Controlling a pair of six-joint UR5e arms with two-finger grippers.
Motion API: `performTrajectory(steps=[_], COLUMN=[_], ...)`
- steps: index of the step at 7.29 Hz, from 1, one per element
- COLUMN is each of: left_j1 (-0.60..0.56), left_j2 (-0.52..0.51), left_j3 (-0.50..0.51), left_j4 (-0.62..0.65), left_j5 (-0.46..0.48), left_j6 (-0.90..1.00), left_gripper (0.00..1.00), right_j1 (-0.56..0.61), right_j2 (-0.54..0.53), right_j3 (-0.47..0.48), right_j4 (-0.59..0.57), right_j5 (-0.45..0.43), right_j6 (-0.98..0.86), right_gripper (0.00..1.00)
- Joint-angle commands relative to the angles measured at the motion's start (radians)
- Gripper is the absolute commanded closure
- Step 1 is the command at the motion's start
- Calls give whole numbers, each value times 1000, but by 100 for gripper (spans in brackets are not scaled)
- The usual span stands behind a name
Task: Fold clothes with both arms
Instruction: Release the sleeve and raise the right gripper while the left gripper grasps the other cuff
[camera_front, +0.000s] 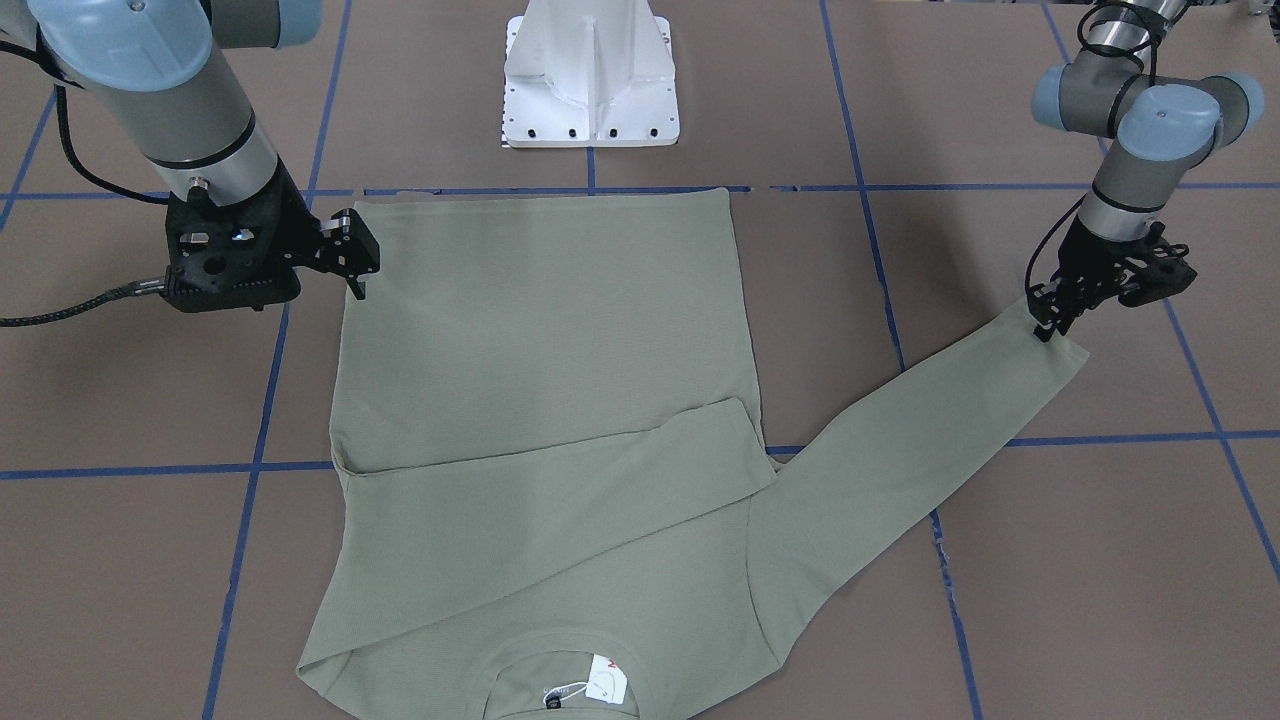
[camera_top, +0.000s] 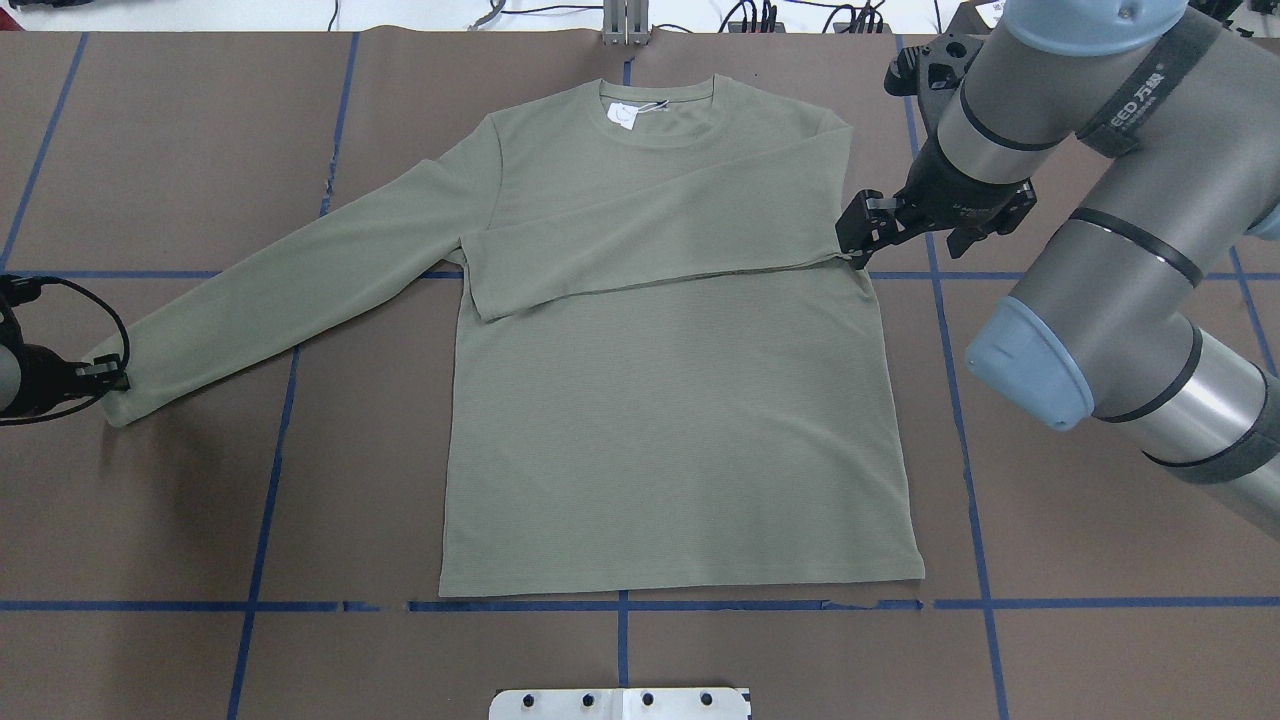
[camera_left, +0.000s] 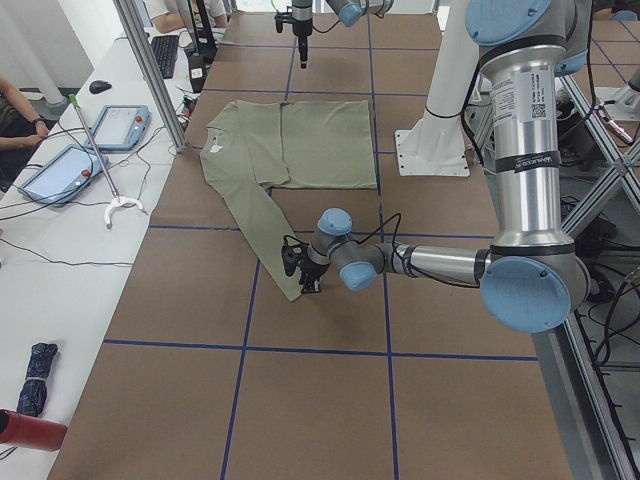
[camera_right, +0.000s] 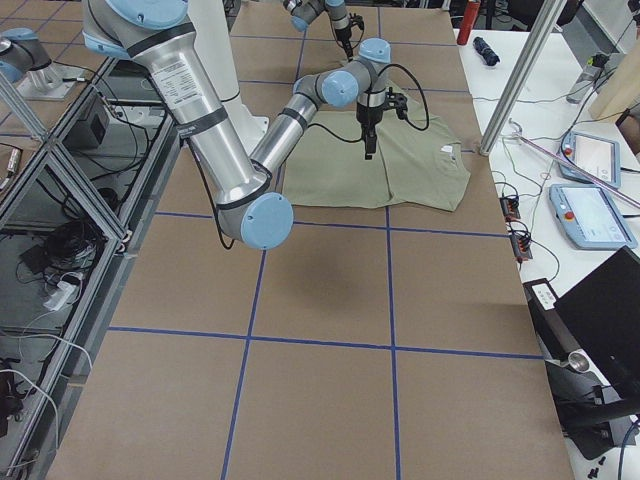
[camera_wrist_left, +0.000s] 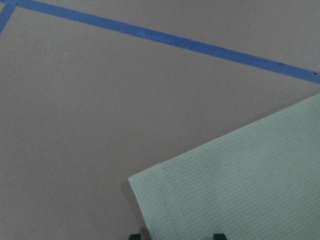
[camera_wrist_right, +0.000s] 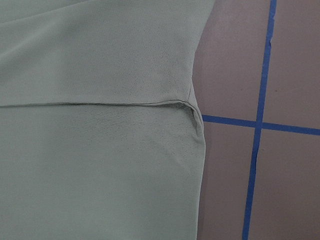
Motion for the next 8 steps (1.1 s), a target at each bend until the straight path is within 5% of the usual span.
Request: performTrajectory(steps=[1, 4, 8], left_j1=[0, -3, -62], left_j2=[0, -4, -476], left_j3=[-6, -90, -130], left_j4=[0, 26, 567], left_j5=[0, -15, -41], left_j6=[-3, 0, 11], left_gripper=[98, 100, 100], right_j1=[1, 10, 39], right_j2=[-1, -11, -197], right_j3=[1, 19, 153], right_j4=[1, -9, -14], right_j5=[1, 8, 21], right_j6=[0, 2, -6], right_gripper=[0, 0, 0])
